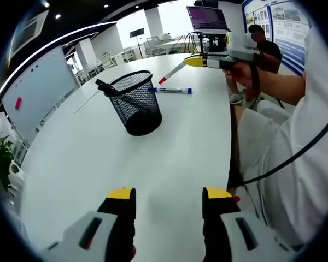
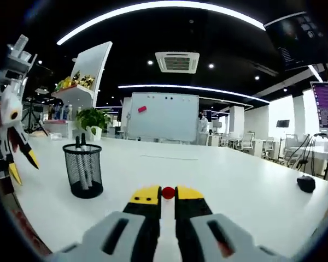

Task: Pick up the whiteboard markers from the pen holder and place them facing the whiteboard neatly

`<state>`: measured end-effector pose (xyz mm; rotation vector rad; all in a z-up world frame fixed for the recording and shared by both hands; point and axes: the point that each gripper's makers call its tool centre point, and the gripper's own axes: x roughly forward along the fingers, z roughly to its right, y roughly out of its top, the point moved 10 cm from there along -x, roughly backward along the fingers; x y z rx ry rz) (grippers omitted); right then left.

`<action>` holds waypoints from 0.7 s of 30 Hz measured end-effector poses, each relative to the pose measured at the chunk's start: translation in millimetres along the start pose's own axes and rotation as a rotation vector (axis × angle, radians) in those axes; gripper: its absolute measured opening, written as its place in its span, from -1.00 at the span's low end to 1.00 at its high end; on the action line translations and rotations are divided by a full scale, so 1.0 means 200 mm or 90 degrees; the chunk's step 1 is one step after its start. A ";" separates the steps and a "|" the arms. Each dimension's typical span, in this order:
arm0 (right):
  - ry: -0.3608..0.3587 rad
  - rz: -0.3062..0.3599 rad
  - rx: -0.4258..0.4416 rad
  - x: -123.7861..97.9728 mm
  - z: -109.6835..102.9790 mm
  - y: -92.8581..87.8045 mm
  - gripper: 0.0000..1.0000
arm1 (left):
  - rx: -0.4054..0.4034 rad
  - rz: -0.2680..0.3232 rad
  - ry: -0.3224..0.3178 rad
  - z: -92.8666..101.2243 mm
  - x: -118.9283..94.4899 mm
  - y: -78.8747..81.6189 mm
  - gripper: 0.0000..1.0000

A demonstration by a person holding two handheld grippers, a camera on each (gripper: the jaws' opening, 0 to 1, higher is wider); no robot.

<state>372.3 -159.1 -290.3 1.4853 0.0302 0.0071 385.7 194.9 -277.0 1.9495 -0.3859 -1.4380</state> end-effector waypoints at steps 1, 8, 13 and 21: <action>0.001 -0.008 0.002 0.00 0.00 -0.01 -0.83 | -0.001 0.001 -0.002 0.00 0.00 0.00 0.01; -0.018 -0.037 -0.031 -0.02 -0.05 -0.04 -0.82 | -0.004 -0.003 -0.003 0.01 0.01 -0.01 0.01; -0.029 -0.073 -0.047 -0.02 -0.08 -0.06 -0.82 | -0.008 -0.004 -0.002 0.01 0.00 -0.02 0.01; -0.036 -0.116 -0.040 -0.03 -0.10 -0.10 -0.81 | -0.011 -0.005 -0.002 0.01 0.00 -0.03 0.01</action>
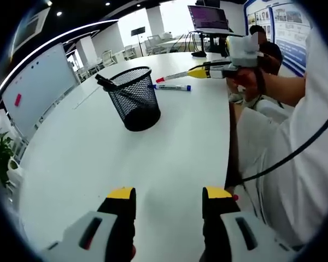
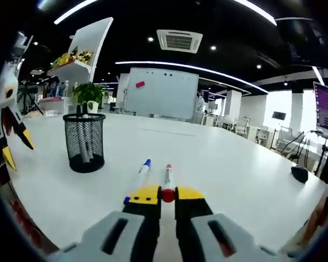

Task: Pick up the whiteboard markers from the pen holder and place them facing the whiteboard neatly

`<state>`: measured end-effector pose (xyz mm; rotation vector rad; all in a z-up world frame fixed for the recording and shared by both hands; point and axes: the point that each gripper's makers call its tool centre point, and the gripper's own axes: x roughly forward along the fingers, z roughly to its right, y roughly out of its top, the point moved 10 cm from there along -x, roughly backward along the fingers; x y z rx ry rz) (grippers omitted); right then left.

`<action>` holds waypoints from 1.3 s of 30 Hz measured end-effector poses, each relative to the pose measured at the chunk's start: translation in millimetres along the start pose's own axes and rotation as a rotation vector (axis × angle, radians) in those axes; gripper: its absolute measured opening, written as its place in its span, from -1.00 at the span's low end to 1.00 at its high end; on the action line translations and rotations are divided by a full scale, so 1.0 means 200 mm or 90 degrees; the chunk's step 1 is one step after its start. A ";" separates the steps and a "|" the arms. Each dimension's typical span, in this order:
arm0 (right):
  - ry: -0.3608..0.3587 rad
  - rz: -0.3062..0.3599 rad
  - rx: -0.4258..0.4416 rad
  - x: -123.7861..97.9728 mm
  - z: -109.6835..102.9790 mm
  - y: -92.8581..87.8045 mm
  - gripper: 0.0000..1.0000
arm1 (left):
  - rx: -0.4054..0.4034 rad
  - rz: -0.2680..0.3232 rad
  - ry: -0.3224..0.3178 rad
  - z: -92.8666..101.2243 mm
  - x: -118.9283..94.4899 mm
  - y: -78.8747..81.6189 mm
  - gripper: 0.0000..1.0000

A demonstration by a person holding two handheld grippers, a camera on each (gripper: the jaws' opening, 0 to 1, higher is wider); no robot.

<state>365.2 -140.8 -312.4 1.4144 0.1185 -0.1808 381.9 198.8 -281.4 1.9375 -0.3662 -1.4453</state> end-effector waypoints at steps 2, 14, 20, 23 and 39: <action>0.001 -0.014 -0.003 0.00 -0.01 0.00 -0.81 | -0.001 -0.001 0.000 0.00 0.00 0.00 0.01; -0.006 -0.070 0.042 0.02 -0.01 -0.04 -0.81 | -0.002 0.004 0.011 -0.01 -0.01 0.00 0.01; -0.011 -0.075 0.048 0.03 -0.01 -0.04 -0.81 | -0.002 0.002 0.008 -0.01 -0.01 -0.01 0.01; -0.009 -0.075 0.046 0.03 -0.01 -0.04 -0.81 | -0.003 -0.002 0.009 -0.01 0.00 -0.01 0.01; 0.008 -0.087 0.064 0.04 -0.01 -0.05 -0.78 | -0.005 -0.004 0.012 -0.01 -0.01 -0.02 0.01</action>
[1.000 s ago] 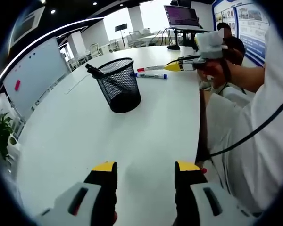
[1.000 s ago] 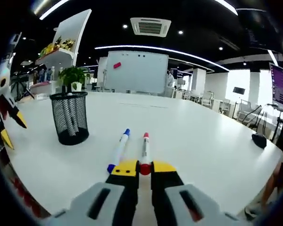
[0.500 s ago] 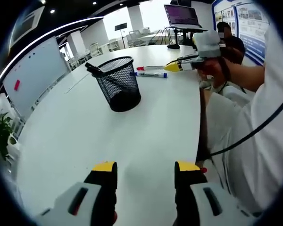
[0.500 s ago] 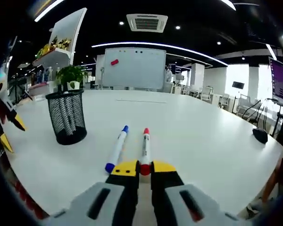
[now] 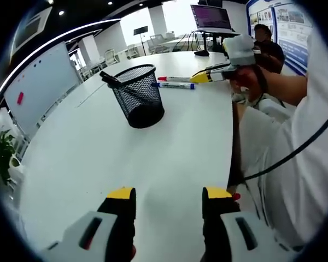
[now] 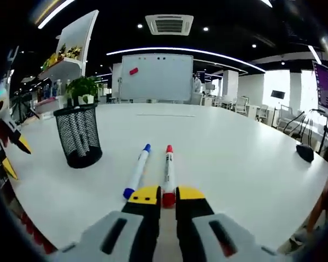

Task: Pick up the whiteboard markers from the pen holder and place them facing the whiteboard neatly

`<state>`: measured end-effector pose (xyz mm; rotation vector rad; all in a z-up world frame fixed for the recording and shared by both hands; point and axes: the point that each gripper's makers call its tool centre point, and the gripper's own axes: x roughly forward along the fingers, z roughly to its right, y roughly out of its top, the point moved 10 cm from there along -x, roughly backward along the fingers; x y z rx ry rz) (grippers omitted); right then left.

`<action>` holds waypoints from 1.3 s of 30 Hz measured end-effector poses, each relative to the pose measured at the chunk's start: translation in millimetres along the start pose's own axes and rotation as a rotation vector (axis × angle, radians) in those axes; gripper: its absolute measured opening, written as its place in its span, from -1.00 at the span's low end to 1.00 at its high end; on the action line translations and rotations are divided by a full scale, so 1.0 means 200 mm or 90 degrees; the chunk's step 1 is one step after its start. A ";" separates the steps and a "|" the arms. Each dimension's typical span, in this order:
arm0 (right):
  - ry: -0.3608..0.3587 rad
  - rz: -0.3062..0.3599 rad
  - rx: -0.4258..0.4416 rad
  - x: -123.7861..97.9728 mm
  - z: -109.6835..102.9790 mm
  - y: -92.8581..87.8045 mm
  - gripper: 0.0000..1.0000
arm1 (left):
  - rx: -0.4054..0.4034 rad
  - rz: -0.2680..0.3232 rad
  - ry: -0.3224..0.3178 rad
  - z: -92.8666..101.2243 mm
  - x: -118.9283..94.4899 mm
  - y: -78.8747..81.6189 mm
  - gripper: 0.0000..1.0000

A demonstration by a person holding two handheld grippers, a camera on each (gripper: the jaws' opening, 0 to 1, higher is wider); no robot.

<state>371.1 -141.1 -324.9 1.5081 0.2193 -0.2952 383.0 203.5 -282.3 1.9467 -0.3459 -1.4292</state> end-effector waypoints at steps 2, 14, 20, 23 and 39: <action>0.001 -0.002 0.001 0.00 0.00 0.00 -0.78 | 0.000 0.001 0.000 0.00 0.00 0.00 0.01; 0.007 -0.009 0.003 0.00 0.00 -0.01 -0.74 | -0.001 0.000 0.000 0.00 0.00 -0.01 0.01; 0.010 -0.013 -0.013 0.00 0.00 -0.01 -0.79 | -0.001 0.001 -0.003 0.01 0.00 -0.01 0.01; 0.012 -0.014 -0.017 0.01 0.00 -0.01 -0.80 | -0.002 0.001 -0.003 0.01 0.00 -0.01 0.01; 0.030 -0.012 -0.026 0.01 0.00 -0.01 -0.70 | -0.001 0.000 -0.004 0.01 0.00 -0.01 0.01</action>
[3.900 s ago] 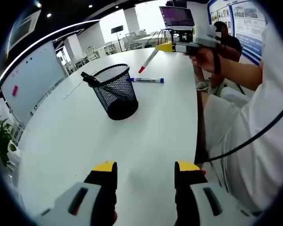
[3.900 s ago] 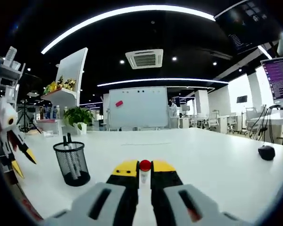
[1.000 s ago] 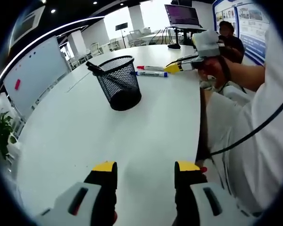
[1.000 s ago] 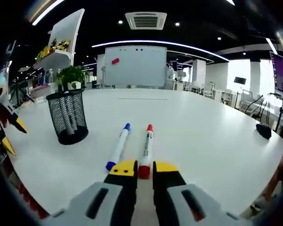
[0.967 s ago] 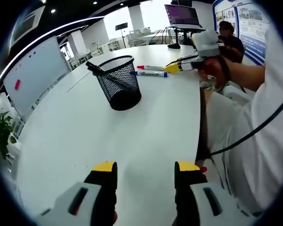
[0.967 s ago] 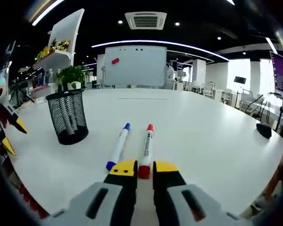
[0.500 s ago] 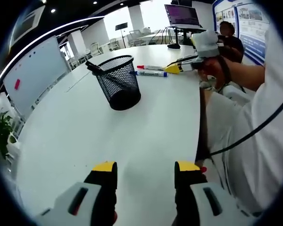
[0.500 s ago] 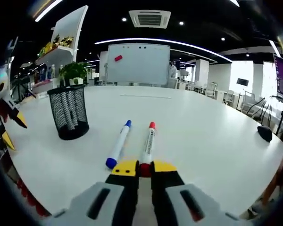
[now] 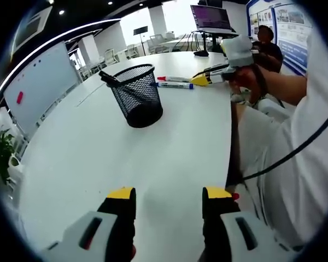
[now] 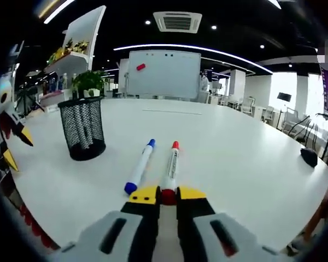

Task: Pick up the whiteboard markers from the pen holder and place them facing the whiteboard neatly

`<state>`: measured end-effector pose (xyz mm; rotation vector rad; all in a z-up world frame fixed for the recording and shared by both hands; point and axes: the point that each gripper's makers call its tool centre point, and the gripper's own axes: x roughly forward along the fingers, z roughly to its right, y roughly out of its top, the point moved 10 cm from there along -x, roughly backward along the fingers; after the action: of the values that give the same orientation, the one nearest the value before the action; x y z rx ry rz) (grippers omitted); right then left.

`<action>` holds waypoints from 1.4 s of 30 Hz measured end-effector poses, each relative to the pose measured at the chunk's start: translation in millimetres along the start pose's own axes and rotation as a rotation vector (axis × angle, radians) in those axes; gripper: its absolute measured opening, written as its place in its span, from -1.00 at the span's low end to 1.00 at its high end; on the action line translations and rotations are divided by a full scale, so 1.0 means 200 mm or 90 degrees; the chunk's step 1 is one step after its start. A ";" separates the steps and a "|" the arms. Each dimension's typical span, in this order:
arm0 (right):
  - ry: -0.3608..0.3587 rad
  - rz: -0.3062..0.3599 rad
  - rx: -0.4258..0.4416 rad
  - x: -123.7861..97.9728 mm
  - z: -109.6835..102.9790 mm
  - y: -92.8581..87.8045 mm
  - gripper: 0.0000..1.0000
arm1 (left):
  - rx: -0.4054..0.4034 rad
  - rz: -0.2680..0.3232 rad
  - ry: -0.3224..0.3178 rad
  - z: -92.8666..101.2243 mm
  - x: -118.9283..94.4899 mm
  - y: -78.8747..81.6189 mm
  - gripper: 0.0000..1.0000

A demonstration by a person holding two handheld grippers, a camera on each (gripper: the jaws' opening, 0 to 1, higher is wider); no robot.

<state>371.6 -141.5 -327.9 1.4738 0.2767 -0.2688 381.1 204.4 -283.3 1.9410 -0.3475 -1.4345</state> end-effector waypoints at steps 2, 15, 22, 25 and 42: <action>0.002 0.000 0.003 0.00 0.00 0.00 -0.67 | 0.001 -0.001 0.000 0.00 0.00 0.00 0.01; 0.012 -0.005 0.016 -0.01 0.00 0.00 -0.65 | 0.007 0.008 -0.004 0.00 0.00 0.01 0.01; 0.006 0.000 0.025 -0.03 0.01 0.00 -0.65 | 0.009 0.011 -0.003 0.00 -0.01 0.02 0.01; 0.006 0.002 0.025 -0.04 0.01 0.01 -0.65 | 0.010 0.011 -0.004 0.01 -0.01 0.02 0.01; 0.009 0.045 0.052 -0.11 0.09 0.14 -0.65 | 0.008 0.011 0.001 -0.01 -0.02 0.01 0.01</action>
<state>360.7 -156.1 -292.9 1.5640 0.2263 -0.2150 382.0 205.3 -278.9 1.9442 -0.3726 -1.4236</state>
